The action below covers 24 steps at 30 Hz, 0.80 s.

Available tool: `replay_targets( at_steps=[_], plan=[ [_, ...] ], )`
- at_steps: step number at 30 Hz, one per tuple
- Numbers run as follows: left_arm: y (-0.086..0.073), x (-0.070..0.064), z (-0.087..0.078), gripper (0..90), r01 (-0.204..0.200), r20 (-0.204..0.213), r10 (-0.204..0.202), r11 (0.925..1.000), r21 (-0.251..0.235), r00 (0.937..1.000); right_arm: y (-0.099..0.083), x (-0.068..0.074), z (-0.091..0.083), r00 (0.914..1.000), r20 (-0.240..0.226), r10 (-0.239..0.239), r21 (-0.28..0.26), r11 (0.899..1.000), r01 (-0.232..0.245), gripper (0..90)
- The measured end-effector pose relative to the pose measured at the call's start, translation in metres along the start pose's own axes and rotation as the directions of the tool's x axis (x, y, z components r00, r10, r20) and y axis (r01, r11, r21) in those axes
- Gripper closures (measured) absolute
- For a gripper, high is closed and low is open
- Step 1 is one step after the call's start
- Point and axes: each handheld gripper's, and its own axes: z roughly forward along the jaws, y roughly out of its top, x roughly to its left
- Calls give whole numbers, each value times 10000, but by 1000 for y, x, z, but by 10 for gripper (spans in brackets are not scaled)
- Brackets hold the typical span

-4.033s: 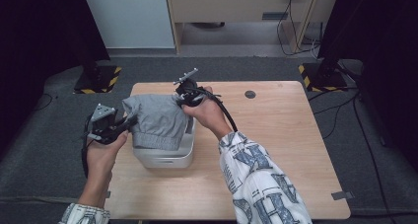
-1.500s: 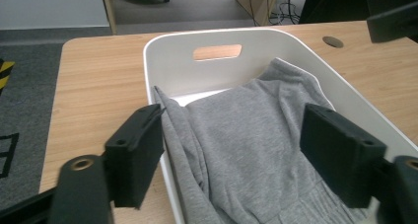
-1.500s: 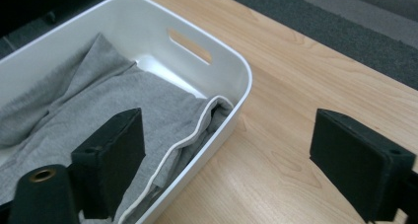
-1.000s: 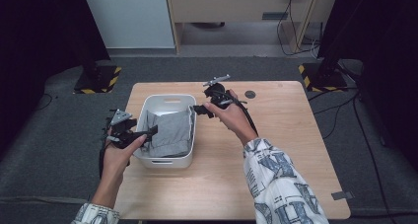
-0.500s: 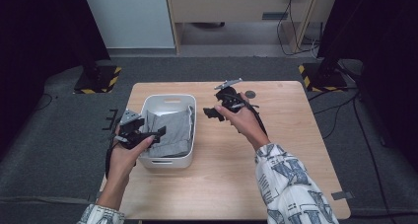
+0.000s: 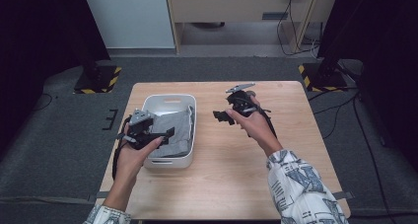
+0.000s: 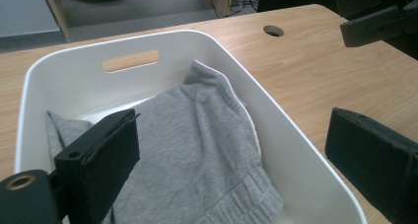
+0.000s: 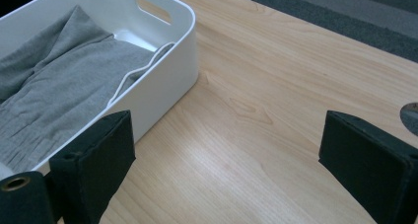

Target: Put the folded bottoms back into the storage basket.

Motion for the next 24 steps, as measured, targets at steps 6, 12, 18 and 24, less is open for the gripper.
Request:
replay_targets(
  at_steps=[6,12,18,24],
  plan=[
    [1,-10,6,57,-157,159,155,9999,74,9998,-7,-2,-7,9999,2,-171,161,9997,171,64],
    [4,-22,14,57,-372,342,366,9991,186,9987,-20,-5,-16,9999,-140,-44,-32,10000,43,64],
    [7,-34,20,57,-652,501,638,9975,262,9967,-35,-10,-25,9999,-102,56,-209,9998,-58,65],
    [7,-51,28,58,-869,731,846,9958,287,9937,-52,-19,-35,9996,-82,255,-266,9993,-257,62]
  ],
)
